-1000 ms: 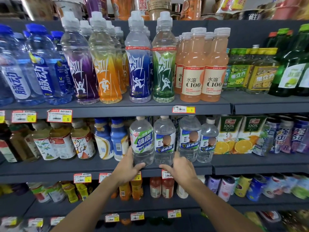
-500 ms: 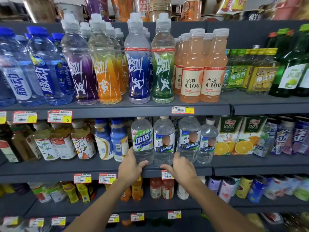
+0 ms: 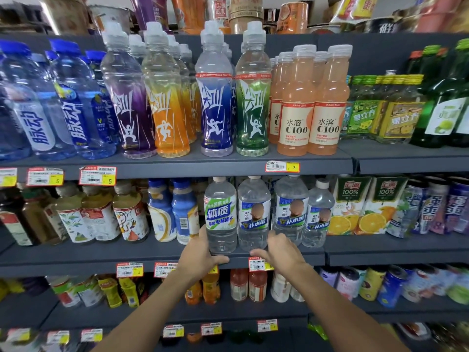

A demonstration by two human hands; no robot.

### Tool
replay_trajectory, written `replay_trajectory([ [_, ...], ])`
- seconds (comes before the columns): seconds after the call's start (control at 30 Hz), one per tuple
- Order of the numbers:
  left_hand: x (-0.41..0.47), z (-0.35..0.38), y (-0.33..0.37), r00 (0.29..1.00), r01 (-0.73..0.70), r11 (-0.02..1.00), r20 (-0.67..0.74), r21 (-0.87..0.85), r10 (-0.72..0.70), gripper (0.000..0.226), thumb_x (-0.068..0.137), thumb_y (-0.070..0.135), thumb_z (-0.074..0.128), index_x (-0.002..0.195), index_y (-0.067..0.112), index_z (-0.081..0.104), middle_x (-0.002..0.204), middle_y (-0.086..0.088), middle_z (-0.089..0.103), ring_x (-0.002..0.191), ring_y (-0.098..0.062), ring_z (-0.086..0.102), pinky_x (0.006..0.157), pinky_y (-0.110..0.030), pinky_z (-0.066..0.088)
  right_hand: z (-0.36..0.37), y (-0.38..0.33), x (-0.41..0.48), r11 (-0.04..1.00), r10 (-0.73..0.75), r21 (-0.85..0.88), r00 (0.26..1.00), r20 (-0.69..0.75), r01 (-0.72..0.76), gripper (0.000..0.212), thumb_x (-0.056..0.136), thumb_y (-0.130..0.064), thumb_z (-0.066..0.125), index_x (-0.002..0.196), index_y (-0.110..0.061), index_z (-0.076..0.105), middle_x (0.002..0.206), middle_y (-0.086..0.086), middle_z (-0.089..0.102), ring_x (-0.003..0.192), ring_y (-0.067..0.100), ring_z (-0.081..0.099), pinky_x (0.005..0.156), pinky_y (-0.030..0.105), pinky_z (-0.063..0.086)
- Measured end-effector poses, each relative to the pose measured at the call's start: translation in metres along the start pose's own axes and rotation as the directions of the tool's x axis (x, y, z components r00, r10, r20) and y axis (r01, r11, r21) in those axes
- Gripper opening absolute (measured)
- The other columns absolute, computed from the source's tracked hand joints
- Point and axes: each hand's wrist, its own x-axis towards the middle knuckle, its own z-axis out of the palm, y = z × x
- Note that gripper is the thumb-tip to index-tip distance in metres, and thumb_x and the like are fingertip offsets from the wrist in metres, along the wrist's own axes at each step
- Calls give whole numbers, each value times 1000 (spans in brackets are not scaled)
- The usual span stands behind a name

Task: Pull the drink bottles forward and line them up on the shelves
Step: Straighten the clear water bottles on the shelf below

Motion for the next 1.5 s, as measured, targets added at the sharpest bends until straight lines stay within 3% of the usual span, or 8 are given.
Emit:
replay_trajectory([
  [0.1, 2, 1, -4, 1000, 10, 999, -10, -30, -11, 96, 69, 45, 89, 145, 25, 33, 135, 6, 61, 122, -18, 58, 100, -36, 49, 1, 2, 2, 1000, -1, 18, 1000, 5, 1, 74, 83, -70, 62, 118, -5, 52, 105, 12, 67, 101, 29, 67, 77, 36, 52],
  [0.23, 5, -2, -9, 1000, 2, 999, -20, -50, -3, 85, 75, 45, 85, 141, 21, 38, 131, 4, 64, 118, -16, 60, 90, -25, 45, 5, 1, 0, 1000, -5, -3, 1000, -31, 5, 73, 84, -71, 58, 114, -5, 53, 100, 11, 69, 95, 28, 68, 70, 33, 50],
  [0.53, 8, -5, -12, 994, -112, 993, 10, 29, 111, 96, 80, 51, 78, 151, 28, 18, 130, 6, 61, 112, -10, 61, 88, -20, 47, 8, 3, 5, 1000, -14, -1, 999, -29, 14, 69, 85, -70, 57, 114, -7, 53, 98, 8, 70, 92, 24, 69, 66, 28, 46],
  [0.8, 11, -4, -16, 994, -107, 993, 16, 41, 107, 93, 80, 56, 75, 150, 31, 19, 128, 8, 64, 110, -9, 62, 80, -15, 40, 11, 2, 4, 999, -25, -44, 998, -66, 22, 73, 86, -71, 52, 117, -5, 52, 99, 9, 71, 95, 25, 70, 75, 33, 53],
  [1.33, 15, 1, -22, 995, -101, 992, 0, 72, 101, 92, 80, 60, 73, 148, 33, 19, 110, 15, 65, 85, 5, 50, 66, -8, 39, 18, 3, 5, 991, -27, -135, 995, -96, 14, 73, 88, -74, 46, 116, -7, 53, 96, 9, 72, 93, 26, 70, 66, 29, 45],
  [1.4, 15, 1, -22, 995, -100, 992, -7, 77, 101, 93, 79, 60, 73, 150, 32, 20, 107, 15, 66, 82, 3, 52, 64, -6, 39, 18, 3, 5, 990, -27, -137, 995, -95, 14, 73, 88, -73, 46, 116, -7, 53, 95, 9, 72, 93, 26, 70, 66, 29, 45],
  [1.5, 15, 3, -24, 995, -93, 993, -27, 76, 95, 93, 79, 60, 74, 150, 30, 23, 111, 9, 70, 94, -7, 64, 72, -14, 40, 18, 3, 5, 991, -24, -135, 995, -92, 11, 73, 88, -73, 46, 116, -6, 54, 97, 10, 72, 94, 26, 70, 70, 31, 49],
])
